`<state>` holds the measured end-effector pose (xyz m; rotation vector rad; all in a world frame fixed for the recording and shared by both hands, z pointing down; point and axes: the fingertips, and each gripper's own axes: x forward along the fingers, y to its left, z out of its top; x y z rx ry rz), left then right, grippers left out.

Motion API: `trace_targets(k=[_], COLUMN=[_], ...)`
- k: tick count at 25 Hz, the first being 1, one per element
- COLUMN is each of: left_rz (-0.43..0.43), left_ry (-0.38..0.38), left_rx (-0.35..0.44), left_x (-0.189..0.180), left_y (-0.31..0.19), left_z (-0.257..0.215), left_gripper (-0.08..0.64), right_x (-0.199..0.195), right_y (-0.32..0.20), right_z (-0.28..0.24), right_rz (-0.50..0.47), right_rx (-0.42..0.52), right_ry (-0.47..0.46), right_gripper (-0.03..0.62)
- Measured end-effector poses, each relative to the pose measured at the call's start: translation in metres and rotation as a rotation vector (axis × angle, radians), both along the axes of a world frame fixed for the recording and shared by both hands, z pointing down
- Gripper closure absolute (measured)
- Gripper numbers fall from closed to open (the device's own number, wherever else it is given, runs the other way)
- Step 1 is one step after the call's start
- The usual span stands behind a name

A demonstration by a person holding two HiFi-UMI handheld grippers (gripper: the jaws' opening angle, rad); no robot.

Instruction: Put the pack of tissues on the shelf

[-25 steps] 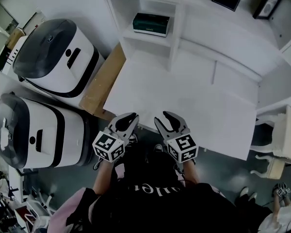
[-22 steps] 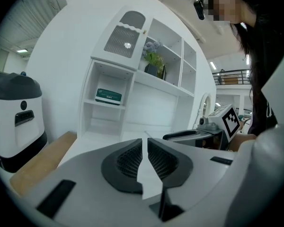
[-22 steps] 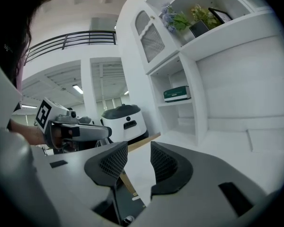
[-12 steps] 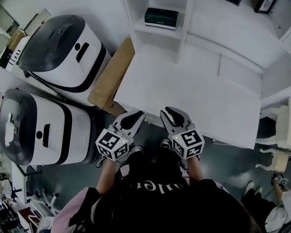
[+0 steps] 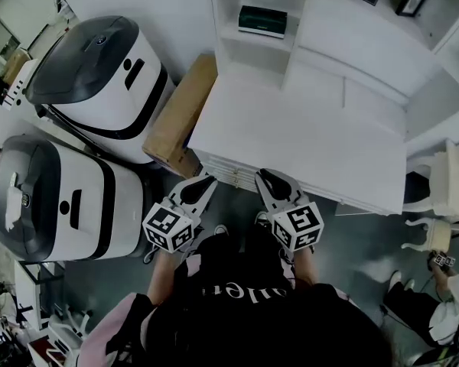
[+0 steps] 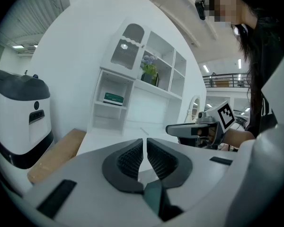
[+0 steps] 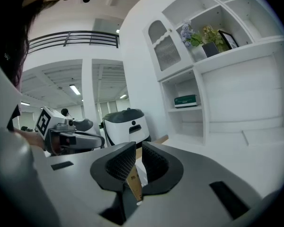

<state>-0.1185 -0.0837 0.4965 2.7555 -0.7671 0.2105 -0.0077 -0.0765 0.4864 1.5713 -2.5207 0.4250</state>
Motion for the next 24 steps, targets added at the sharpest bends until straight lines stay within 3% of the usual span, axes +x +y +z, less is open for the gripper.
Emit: trace_targets(k=[10,24], left_rz=[0.073,0.093], left_ry=[0.035,0.044], left_rx=[0.019,0.01], left_x=[-0.026,-0.06], left_y=[0.01,0.006], left_z=[-0.005,0.002], left_gripper=[0.522,0.522], right_x=[-0.037,-0.066], right_y=[0.014,0.014], right_z=[-0.005,-0.008], right_rz=[0.036,0.066], right_rx=[0.015,0.018], right_ry=[0.033,0.057], right_gripper=[0.522,0.522])
